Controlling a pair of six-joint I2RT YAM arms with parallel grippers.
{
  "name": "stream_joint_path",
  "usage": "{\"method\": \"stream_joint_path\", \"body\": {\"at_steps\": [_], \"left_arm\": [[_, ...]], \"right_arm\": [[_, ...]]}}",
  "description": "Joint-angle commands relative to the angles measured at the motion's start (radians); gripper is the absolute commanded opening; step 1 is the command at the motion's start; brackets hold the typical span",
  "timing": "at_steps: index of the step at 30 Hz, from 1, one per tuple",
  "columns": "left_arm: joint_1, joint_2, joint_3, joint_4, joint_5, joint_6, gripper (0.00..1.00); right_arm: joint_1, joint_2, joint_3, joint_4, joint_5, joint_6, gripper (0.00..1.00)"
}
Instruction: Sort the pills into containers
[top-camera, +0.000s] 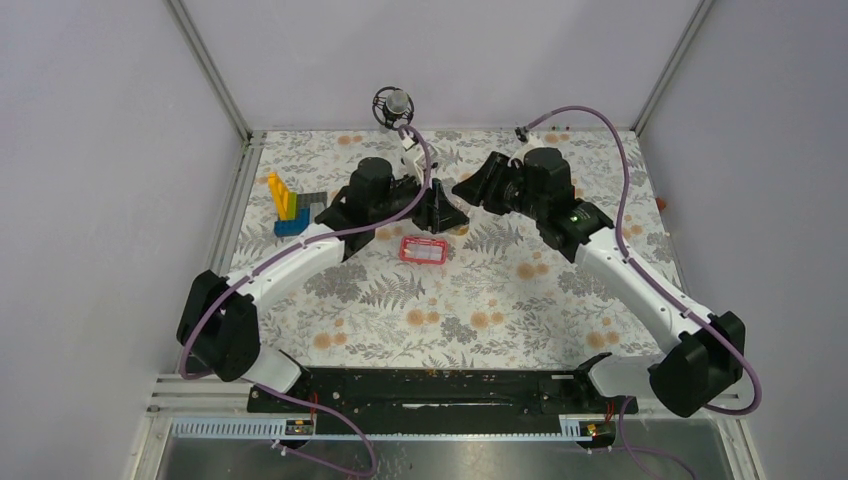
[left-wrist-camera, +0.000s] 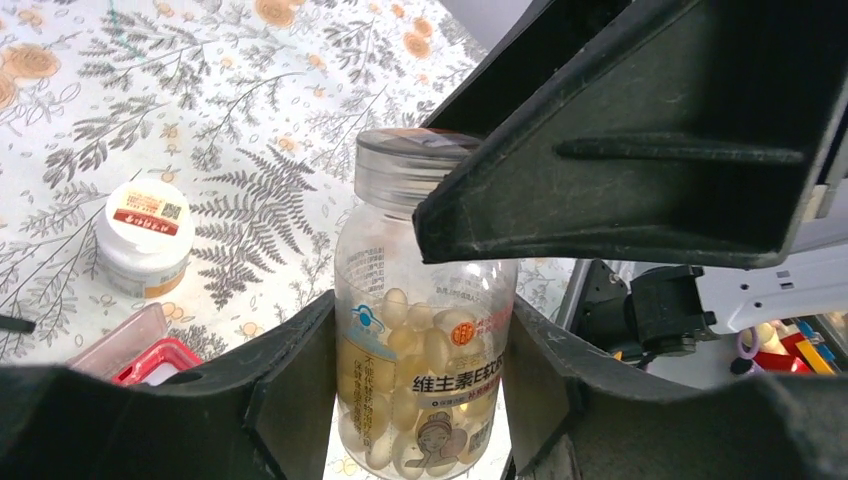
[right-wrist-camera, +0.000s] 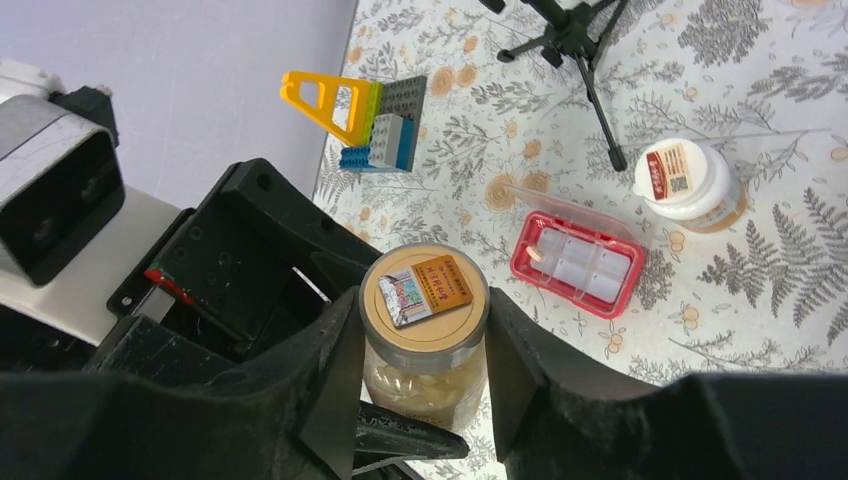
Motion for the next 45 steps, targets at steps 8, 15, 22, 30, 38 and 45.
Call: {"method": "stream_joint_path", "body": {"at_steps": [8, 15, 22, 30, 38, 45], "left_arm": [[0.131, -0.082, -0.100, 0.592, 0.445, -0.351, 0.00], [0.134, -0.071, -0.087, 0.722, 0.454, -0.444, 0.00], [0.130, -0.109, -0.032, 0.327, 0.198, -0.136, 0.00], [0.124, -0.117, -0.027, 0.270, 0.117, -0.069, 0.00], [0.124, -0.100, -0.013, 0.278, 0.126, -0.084, 0.00], [0.126, -0.088, 0.001, 0.286, 0.152, -0.110, 0.00]], "right_arm": [[-0.128, -0.096, -0.089, 0.498, -0.635, -0.074, 0.00], [-0.133, -0.045, 0.012, 0.360, -0.659, -0.117, 0.47], [-0.024, -0.026, 0.131, 0.148, -0.149, -0.055, 0.88], [0.029, 0.066, 0.240, -0.011, -0.028, -0.023, 0.72], [0.040, 0.147, 0.336, -0.072, -0.040, -0.094, 0.67], [0.039, 0.135, 0.314, -0.015, -0.116, -0.144, 0.24]]}}
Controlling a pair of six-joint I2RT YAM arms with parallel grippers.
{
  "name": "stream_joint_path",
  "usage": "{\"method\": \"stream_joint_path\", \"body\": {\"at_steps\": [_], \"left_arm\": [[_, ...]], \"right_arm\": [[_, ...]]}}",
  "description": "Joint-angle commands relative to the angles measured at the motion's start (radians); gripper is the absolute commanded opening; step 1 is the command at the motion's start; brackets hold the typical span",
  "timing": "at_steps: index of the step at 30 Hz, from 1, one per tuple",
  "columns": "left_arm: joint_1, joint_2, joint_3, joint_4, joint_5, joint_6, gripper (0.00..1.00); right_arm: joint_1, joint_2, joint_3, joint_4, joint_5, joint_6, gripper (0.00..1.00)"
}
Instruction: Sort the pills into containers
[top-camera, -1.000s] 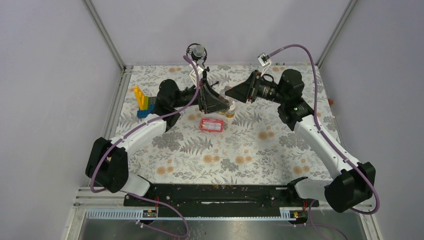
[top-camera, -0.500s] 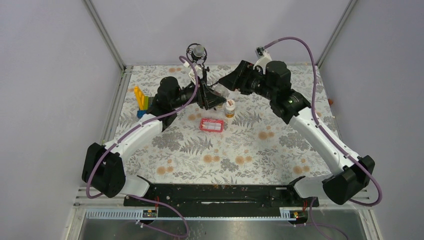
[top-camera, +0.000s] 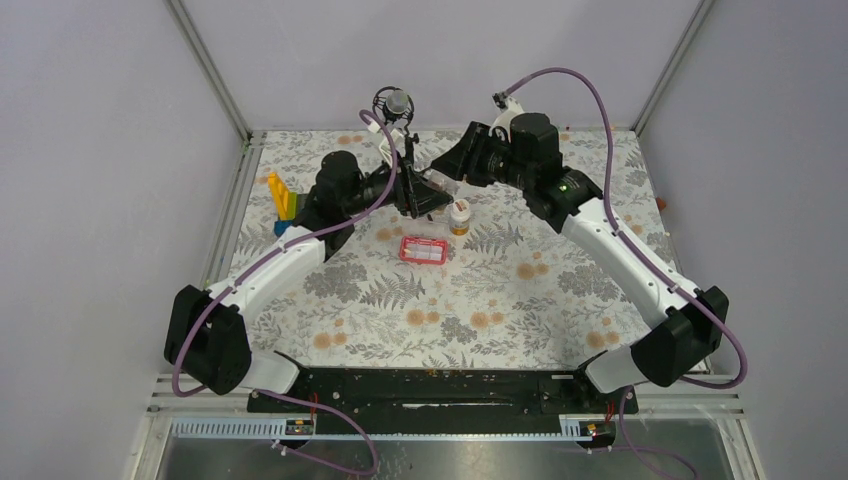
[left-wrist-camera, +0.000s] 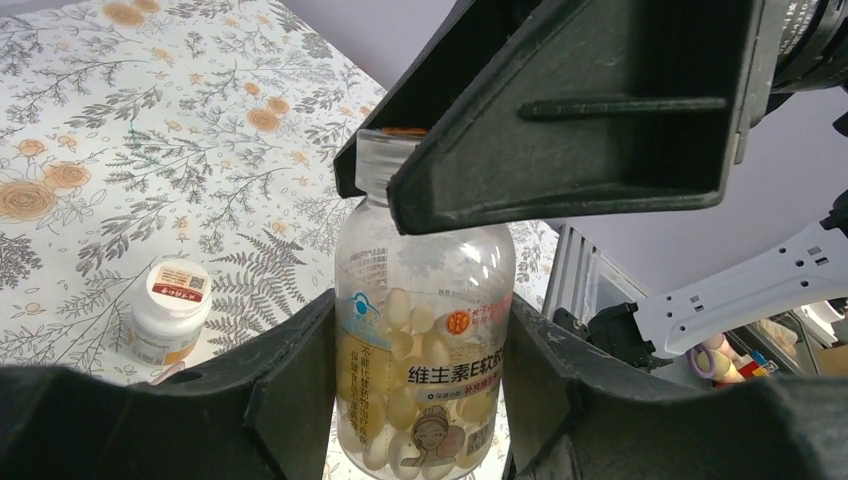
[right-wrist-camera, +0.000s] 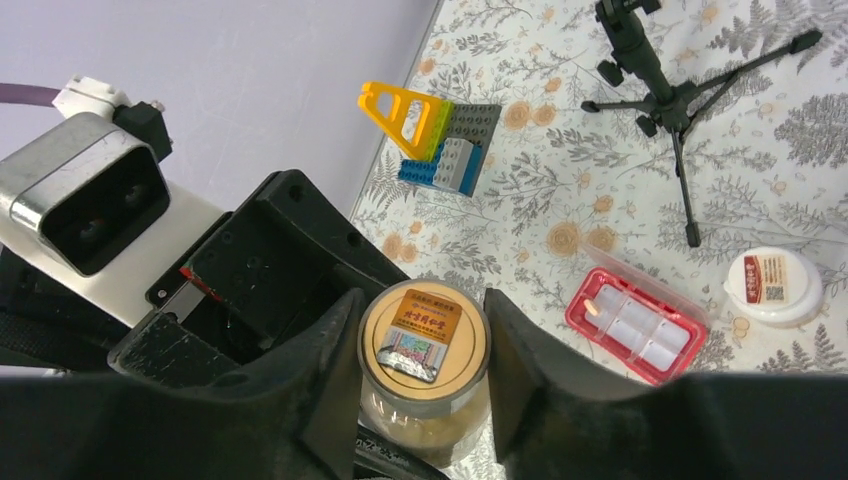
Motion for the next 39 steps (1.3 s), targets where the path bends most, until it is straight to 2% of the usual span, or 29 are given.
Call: {"method": "stream_joint_path", "body": {"at_steps": [1, 3, 7, 9, 11, 13, 15, 16, 17, 18, 20, 21, 23, 25, 27, 30, 33, 39], "left_arm": [[0.006, 0.001, 0.061, 0.085, 0.034, -0.028, 0.00], [0.012, 0.024, 0.070, 0.117, 0.099, -0.082, 0.00], [0.020, 0.054, 0.041, 0.314, 0.211, -0.238, 0.00], [0.021, 0.063, 0.033, 0.402, 0.252, -0.334, 0.00], [0.021, 0.072, 0.038, 0.419, 0.259, -0.371, 0.00], [0.021, 0.079, 0.045, 0.416, 0.264, -0.377, 0.00], [0.021, 0.082, 0.054, 0.388, 0.252, -0.355, 0.00], [0.021, 0.082, 0.060, 0.368, 0.246, -0.335, 0.00], [0.021, 0.080, 0.066, 0.335, 0.233, -0.305, 0.00], [0.021, 0.075, 0.069, 0.303, 0.219, -0.274, 0.00], [0.018, 0.062, 0.079, 0.232, 0.172, -0.203, 0.00], [0.015, 0.055, 0.085, 0.195, 0.158, -0.161, 0.00], [0.002, 0.043, 0.097, 0.084, 0.099, -0.051, 0.00], [-0.014, 0.032, 0.110, 0.002, 0.043, 0.029, 0.00], [-0.028, 0.024, 0.120, -0.057, -0.011, 0.084, 0.00], [-0.037, 0.009, 0.117, -0.080, -0.078, 0.107, 0.00], [-0.038, -0.011, 0.103, -0.071, -0.112, 0.107, 0.00], [-0.039, -0.030, 0.086, -0.066, -0.110, 0.098, 0.00]], "right_arm": [[-0.005, -0.034, 0.007, 0.064, -0.076, -0.089, 0.17], [-0.030, -0.065, -0.037, 0.115, -0.160, -0.143, 0.10], [-0.131, -0.112, -0.142, 0.348, -0.518, -0.154, 0.03], [-0.177, -0.116, -0.215, 0.635, -0.762, -0.056, 0.08], [-0.207, -0.087, -0.229, 0.832, -0.905, 0.102, 0.10], [-0.221, -0.040, -0.210, 1.009, -0.985, 0.276, 0.10], [-0.234, -0.017, -0.204, 1.006, -0.925, 0.342, 0.44], [-0.234, -0.021, -0.206, 0.925, -0.859, 0.302, 0.61], [-0.229, -0.037, -0.196, 0.742, -0.754, 0.213, 0.78], [-0.211, -0.055, -0.176, 0.553, -0.627, 0.091, 0.86], [-0.145, -0.088, -0.109, 0.268, -0.352, -0.093, 0.90], [-0.119, -0.091, -0.095, 0.207, -0.217, -0.105, 0.91], [-0.087, -0.102, -0.099, 0.180, -0.097, -0.058, 0.92], [-0.040, -0.103, -0.082, 0.158, 0.001, -0.044, 0.92], [0.026, -0.091, -0.030, 0.061, 0.133, -0.037, 0.91], [0.069, -0.070, 0.014, -0.018, 0.230, -0.005, 0.84], [0.074, -0.075, 0.004, -0.032, 0.268, 0.020, 0.68], [0.073, -0.086, 0.006, -0.003, 0.200, -0.050, 0.23]]}}
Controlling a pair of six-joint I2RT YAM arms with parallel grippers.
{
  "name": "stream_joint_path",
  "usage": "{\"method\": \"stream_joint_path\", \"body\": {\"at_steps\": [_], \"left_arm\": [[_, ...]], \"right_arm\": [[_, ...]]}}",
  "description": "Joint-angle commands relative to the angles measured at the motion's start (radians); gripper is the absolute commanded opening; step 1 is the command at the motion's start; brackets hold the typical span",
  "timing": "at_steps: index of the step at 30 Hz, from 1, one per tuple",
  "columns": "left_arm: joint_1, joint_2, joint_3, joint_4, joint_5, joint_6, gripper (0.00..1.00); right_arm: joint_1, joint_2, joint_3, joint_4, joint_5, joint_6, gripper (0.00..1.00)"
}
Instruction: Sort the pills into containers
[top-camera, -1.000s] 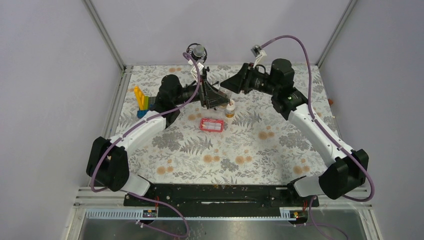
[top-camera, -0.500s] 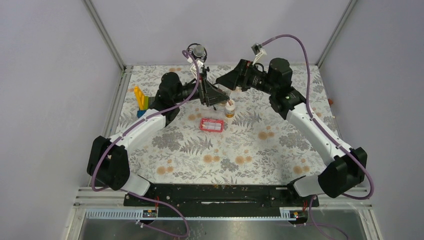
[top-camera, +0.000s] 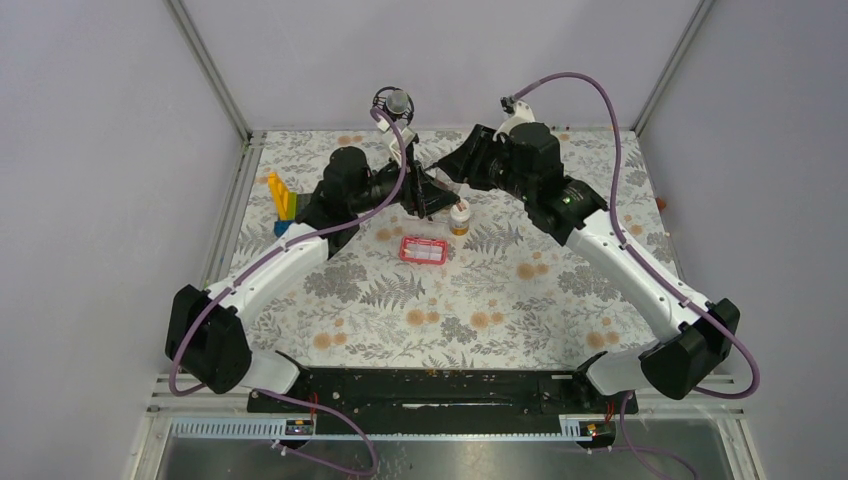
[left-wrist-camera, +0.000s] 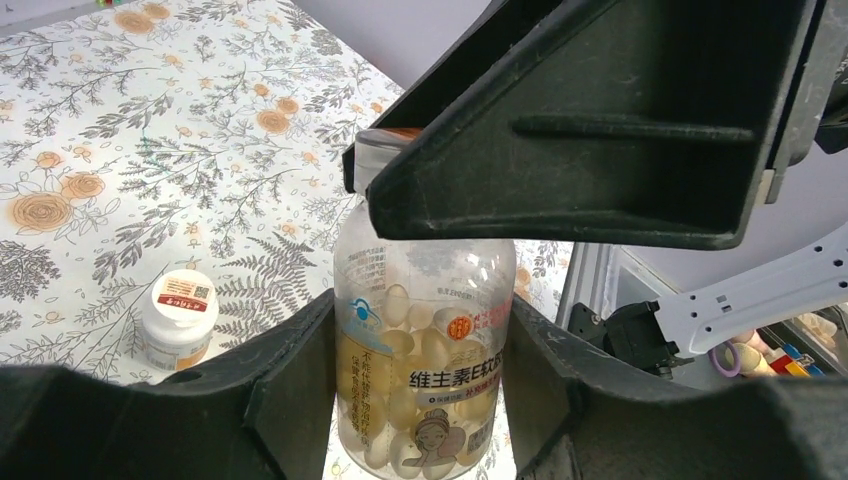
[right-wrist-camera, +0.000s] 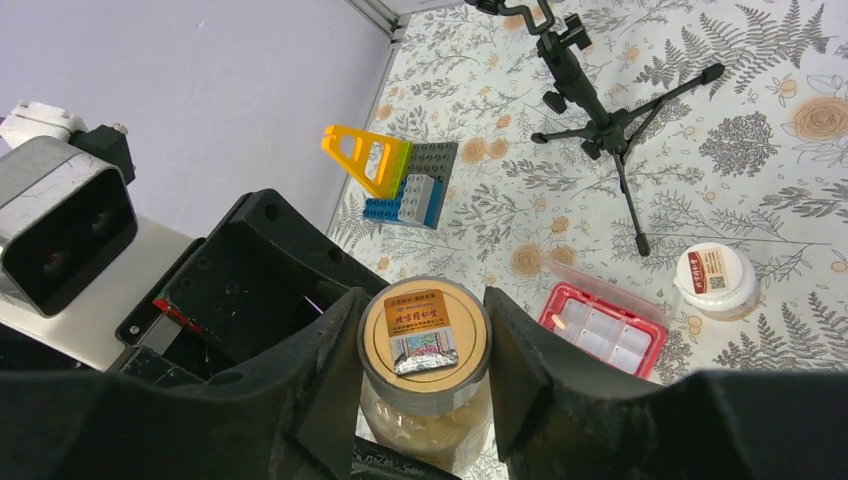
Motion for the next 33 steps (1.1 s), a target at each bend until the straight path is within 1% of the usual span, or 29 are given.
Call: {"method": "stream_joint_path", "body": {"at_steps": [1, 3, 4, 6, 9, 11, 14, 15, 16, 18, 19, 20, 21, 23, 25, 26, 29, 31, 32, 33], "left_arm": [[0.005, -0.045, 0.017, 0.031, -0.050, 0.019, 0.00], [0.005, -0.060, 0.015, 0.032, -0.026, 0.017, 0.00], [0.005, -0.069, 0.009, 0.043, 0.004, 0.017, 0.00], [0.006, -0.095, -0.002, 0.060, 0.068, 0.023, 0.00], [0.006, -0.119, -0.015, 0.096, 0.166, 0.023, 0.00], [0.006, -0.129, -0.024, 0.143, 0.229, 0.002, 0.00], [0.006, -0.132, -0.039, 0.255, 0.296, -0.075, 0.00], [0.005, -0.129, -0.041, 0.288, 0.306, -0.102, 0.00], [0.007, -0.127, -0.042, 0.306, 0.308, -0.121, 0.00], [0.006, -0.129, -0.040, 0.298, 0.290, -0.111, 0.00], [0.005, -0.131, -0.038, 0.279, 0.269, -0.092, 0.00], [0.006, -0.134, -0.038, 0.255, 0.246, -0.069, 0.00], [0.006, -0.137, -0.036, 0.225, 0.212, -0.043, 0.00], [0.006, -0.146, -0.034, 0.168, 0.136, 0.004, 0.00], [0.001, -0.154, -0.029, 0.115, 0.059, 0.044, 0.00], [-0.003, -0.156, -0.023, 0.090, 0.023, 0.062, 0.00], [-0.037, -0.160, 0.011, -0.033, -0.077, 0.154, 0.00], [-0.050, -0.155, 0.019, -0.062, -0.117, 0.176, 0.00], [-0.053, -0.154, 0.019, -0.067, -0.133, 0.172, 0.00], [-0.053, -0.153, 0.018, -0.070, -0.152, 0.169, 0.00]], "right_arm": [[0.015, -0.026, 0.041, 0.006, -0.014, -0.084, 0.18], [0.003, -0.048, 0.027, 0.033, -0.083, -0.187, 0.08], [-0.013, -0.067, 0.012, 0.058, -0.136, -0.234, 0.05], [-0.072, -0.100, -0.036, 0.126, -0.324, -0.275, 0.02], [-0.157, -0.132, -0.081, 0.265, -0.649, -0.256, 0.01], [-0.182, -0.127, -0.076, 0.292, -0.834, -0.264, 0.00], [-0.193, -0.093, -0.045, 0.272, -1.063, -0.268, 0.00], [-0.194, -0.088, -0.043, 0.265, -1.075, -0.262, 0.03], [-0.194, -0.086, -0.044, 0.257, -1.051, -0.250, 0.17], [-0.193, -0.088, -0.038, 0.216, -0.902, -0.218, 0.65], [-0.190, -0.086, -0.026, 0.176, -0.820, -0.199, 0.80], [-0.187, -0.088, -0.015, 0.147, -0.726, -0.173, 0.89], [-0.183, -0.092, -0.007, 0.123, -0.611, -0.136, 0.92], [-0.159, -0.102, -0.002, 0.088, -0.428, -0.069, 0.93], [-0.110, -0.088, 0.052, -0.030, -0.270, -0.059, 0.93], [-0.082, -0.084, 0.067, -0.058, -0.206, -0.063, 0.94], [-0.020, -0.080, 0.054, -0.025, -0.111, -0.046, 0.93], [0.000, -0.069, 0.055, -0.005, -0.079, -0.024, 0.92], [0.005, -0.062, 0.059, -0.001, -0.068, -0.014, 0.90], [0.008, -0.055, 0.068, -0.006, -0.051, -0.003, 0.85]]}}
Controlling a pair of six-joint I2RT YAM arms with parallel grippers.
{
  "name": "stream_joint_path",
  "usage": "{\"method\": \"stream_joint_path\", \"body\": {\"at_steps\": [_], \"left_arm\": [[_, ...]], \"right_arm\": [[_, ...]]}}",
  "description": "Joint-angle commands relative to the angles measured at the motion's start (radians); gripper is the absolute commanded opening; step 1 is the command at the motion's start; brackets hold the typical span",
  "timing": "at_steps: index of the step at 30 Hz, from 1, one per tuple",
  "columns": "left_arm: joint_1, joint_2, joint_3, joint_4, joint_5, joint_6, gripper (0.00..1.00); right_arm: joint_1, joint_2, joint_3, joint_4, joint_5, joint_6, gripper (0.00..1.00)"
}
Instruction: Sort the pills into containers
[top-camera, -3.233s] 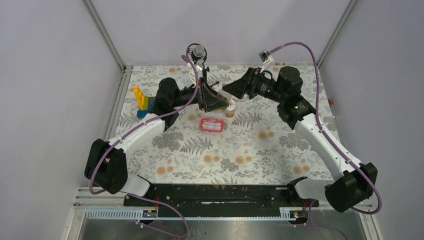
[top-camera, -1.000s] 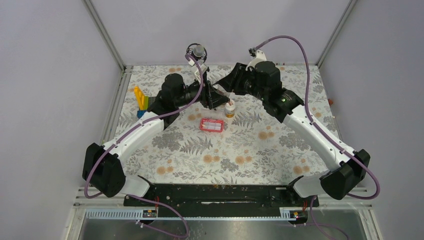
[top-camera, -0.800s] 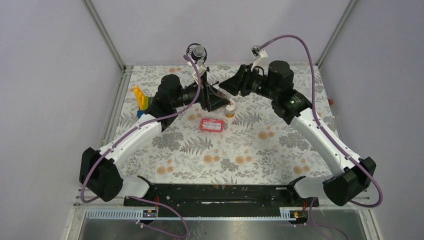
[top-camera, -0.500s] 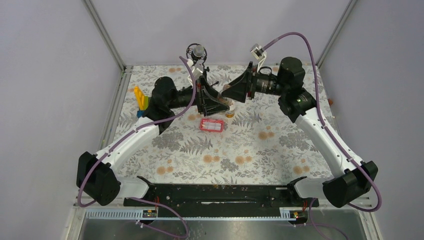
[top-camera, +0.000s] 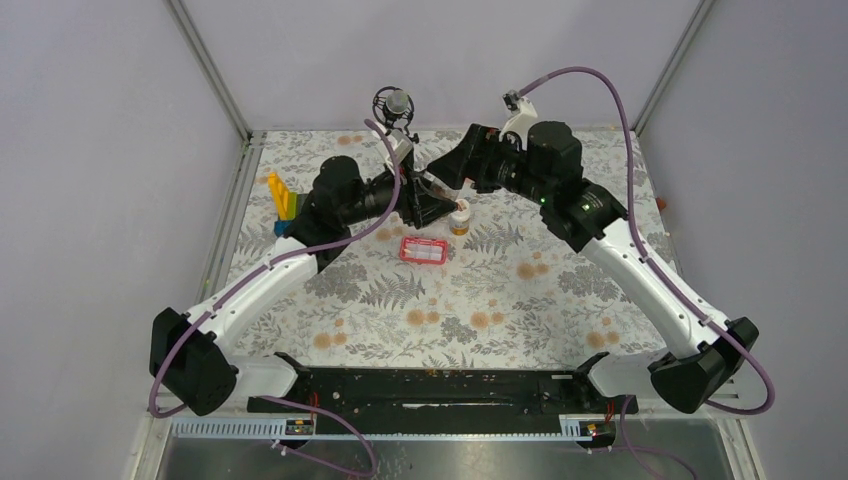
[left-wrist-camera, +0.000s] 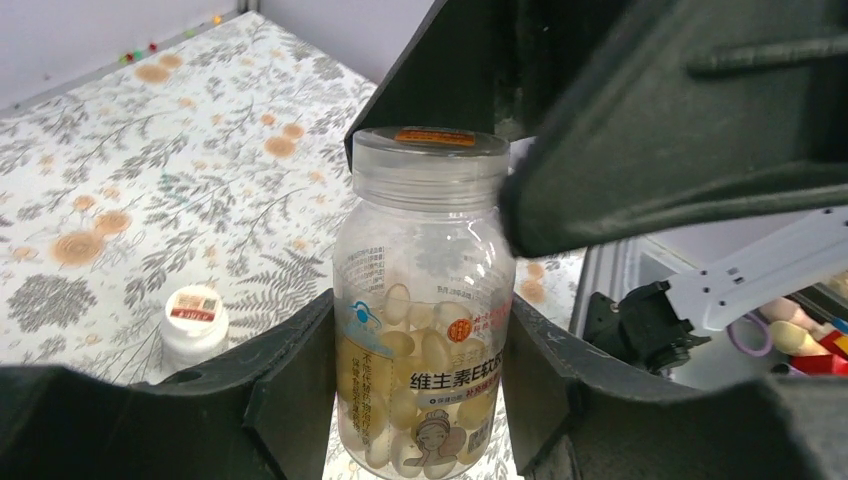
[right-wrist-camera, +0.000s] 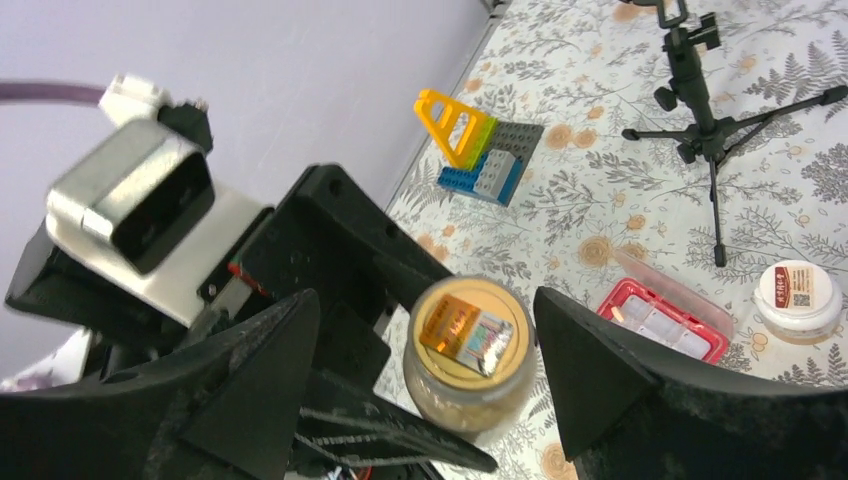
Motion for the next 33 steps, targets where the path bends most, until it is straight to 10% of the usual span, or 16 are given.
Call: {"method": "stream_joint_path", "body": {"at_steps": [1, 6, 14, 25, 33], "left_arm": [[-0.016, -0.032, 0.053, -0.043, -0.144, 0.068, 0.00], [-0.016, -0.034, 0.048, -0.033, -0.164, 0.054, 0.00], [-0.016, -0.028, 0.053, -0.043, -0.163, 0.070, 0.00], [-0.008, -0.022, 0.078, -0.062, -0.124, 0.073, 0.00], [0.054, -0.027, 0.071, 0.019, 0.130, -0.015, 0.00]], "right_arm": [[0.025, 0.034, 0.057, -0.005, 0.171, 0.057, 0.81], [0.026, 0.068, 0.111, -0.064, 0.150, 0.035, 0.56], [0.025, 0.079, 0.122, -0.090, 0.100, -0.015, 0.73], [0.009, 0.093, 0.149, -0.131, -0.002, -0.107, 0.43], [-0.170, 0.052, 0.039, 0.017, -0.571, -0.238, 0.29]]}}
